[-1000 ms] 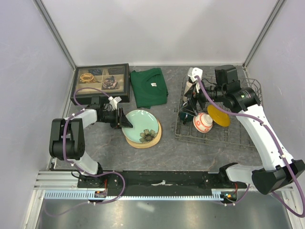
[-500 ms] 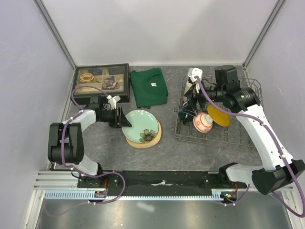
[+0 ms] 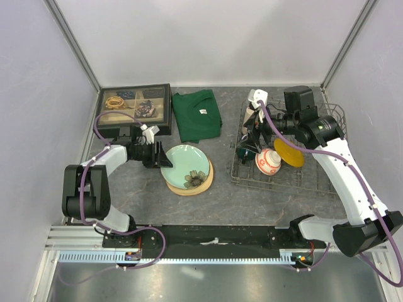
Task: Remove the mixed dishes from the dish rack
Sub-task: Place the plate at the center of the board.
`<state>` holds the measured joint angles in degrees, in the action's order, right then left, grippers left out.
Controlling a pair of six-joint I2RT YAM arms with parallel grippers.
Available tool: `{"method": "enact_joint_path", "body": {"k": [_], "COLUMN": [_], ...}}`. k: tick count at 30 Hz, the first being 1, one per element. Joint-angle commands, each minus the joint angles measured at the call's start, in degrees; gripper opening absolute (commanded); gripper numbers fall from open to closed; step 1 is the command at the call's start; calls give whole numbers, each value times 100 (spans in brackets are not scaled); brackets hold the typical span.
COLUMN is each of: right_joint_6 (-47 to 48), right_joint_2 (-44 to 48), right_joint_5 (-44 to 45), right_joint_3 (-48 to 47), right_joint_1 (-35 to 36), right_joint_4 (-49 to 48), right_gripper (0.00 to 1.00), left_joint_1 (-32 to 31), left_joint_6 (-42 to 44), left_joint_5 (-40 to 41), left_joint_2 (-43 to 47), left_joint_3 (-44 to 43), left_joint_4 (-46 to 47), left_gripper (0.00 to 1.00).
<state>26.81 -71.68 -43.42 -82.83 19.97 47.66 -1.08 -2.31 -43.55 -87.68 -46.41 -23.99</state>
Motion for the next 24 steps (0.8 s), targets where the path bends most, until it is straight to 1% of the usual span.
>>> {"method": "enact_joint_path", "body": {"k": [1, 8, 19, 20, 22, 24], "right_joint_6": [79, 97, 193, 237, 377, 509], "right_joint_2": [93, 84, 154, 154, 137, 128], "right_joint_5": [-79, -53, 123, 201, 333, 684], "right_joint_3": [12, 30, 144, 153, 170, 258], "right_joint_1": [-10, -2, -10, -2, -2, -2], "right_joint_4": [-108, -99, -82, -64, 24, 50], "right_gripper": [85, 86, 86, 86, 86, 86], "left_joint_1": [-129, -348, -366, -366, -375, -384], "left_joint_6": [213, 222, 222, 370, 406, 433], "left_joint_5": [57, 294, 514, 558, 611, 681], "left_joint_2": [190, 251, 357, 365, 374, 392], "left_joint_3": [-52, -78, -105, -113, -157, -184], "left_joint_4": [8, -18, -36, -44, -115, -132], "left_gripper": [54, 54, 55, 55, 58, 60]}}
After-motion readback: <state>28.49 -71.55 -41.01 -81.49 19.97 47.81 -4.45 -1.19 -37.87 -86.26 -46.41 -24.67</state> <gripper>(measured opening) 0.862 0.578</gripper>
